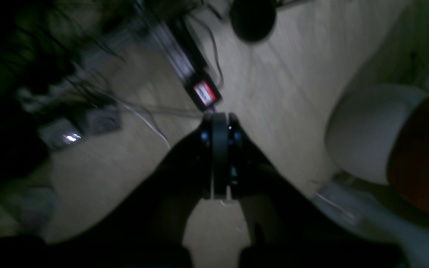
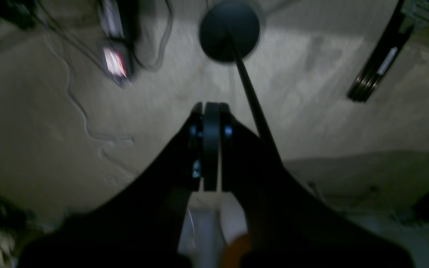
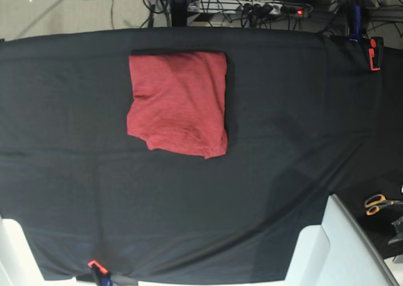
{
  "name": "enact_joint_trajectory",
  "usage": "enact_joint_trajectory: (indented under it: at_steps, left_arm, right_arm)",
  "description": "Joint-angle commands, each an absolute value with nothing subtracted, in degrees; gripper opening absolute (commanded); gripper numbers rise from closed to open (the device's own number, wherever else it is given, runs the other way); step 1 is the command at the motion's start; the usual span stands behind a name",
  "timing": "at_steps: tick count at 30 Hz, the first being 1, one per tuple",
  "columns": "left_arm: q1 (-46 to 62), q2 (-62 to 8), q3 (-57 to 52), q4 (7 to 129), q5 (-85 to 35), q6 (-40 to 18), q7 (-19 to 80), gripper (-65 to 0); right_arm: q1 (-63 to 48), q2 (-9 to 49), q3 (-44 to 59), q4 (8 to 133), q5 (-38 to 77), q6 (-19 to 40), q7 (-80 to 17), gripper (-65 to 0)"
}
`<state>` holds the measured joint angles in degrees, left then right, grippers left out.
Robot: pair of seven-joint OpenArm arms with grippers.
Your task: Fold the T-shirt properly
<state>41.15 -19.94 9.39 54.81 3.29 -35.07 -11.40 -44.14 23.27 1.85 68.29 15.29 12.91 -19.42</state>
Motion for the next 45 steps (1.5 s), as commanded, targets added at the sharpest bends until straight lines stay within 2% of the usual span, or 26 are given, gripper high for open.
enact_joint_trajectory:
  at_steps: [1,7,11,13,16,18,21,27,45]
  left_arm:
    - [41.27,-19.03,10.33,52.44,3.21,-35.47,-12.18,-65.0]
    - [30.37,-13.41,17.98,28.26,3.3,-25.27,-12.35,-65.0]
    - [20.97,-8.75,20.09,9.36,2.86,-20.35,-12.44,-65.0]
    - [17.89,-7.16,19.91,5.05,2.86,-19.47,-12.26,-65.0]
    - [16.4,-6.9,19.82,4.26,2.77,-18.51,-12.09,-65.0]
    - [15.69,-6.46,19.74,4.26,2.59,-17.71,-12.09,-65.0]
    - [14.73,-5.85,19.74,3.91,-1.01,-16.75,-12.09,-65.0]
    - [11.91,-6.81,20.44,5.14,-9.36,-16.75,-12.53,-65.0]
    - [7.87,-8.22,20.53,6.73,-9.19,-16.75,-12.62,-65.0]
  right_arm:
    - [-42.95,24.22,-0.66,65.71,15.43,12.88,-19.21,-65.0]
    - [-26.42,24.22,-22.29,39.16,15.43,12.44,-18.24,-64.5]
    - [-17.27,20.44,-39.25,23.25,15.43,12.35,-7.08,-64.4]
    - [-12.88,17.8,-45.85,15.34,15.52,11.03,-1.71,-64.4]
    - [-9.1,15.16,-52.35,8.48,15.6,5.67,2.15,-64.4]
    - [-8.31,14.99,-54.02,8.04,15.6,2.42,4.62,-64.4]
    - [-8.04,14.99,-54.29,8.04,15.69,0.66,7.16,-64.2]
    - [-8.13,14.81,-54.11,8.04,15.96,0.57,12.18,-64.2]
    - [-5.76,14.73,-54.11,6.46,16.04,0.48,12.62,-64.2]
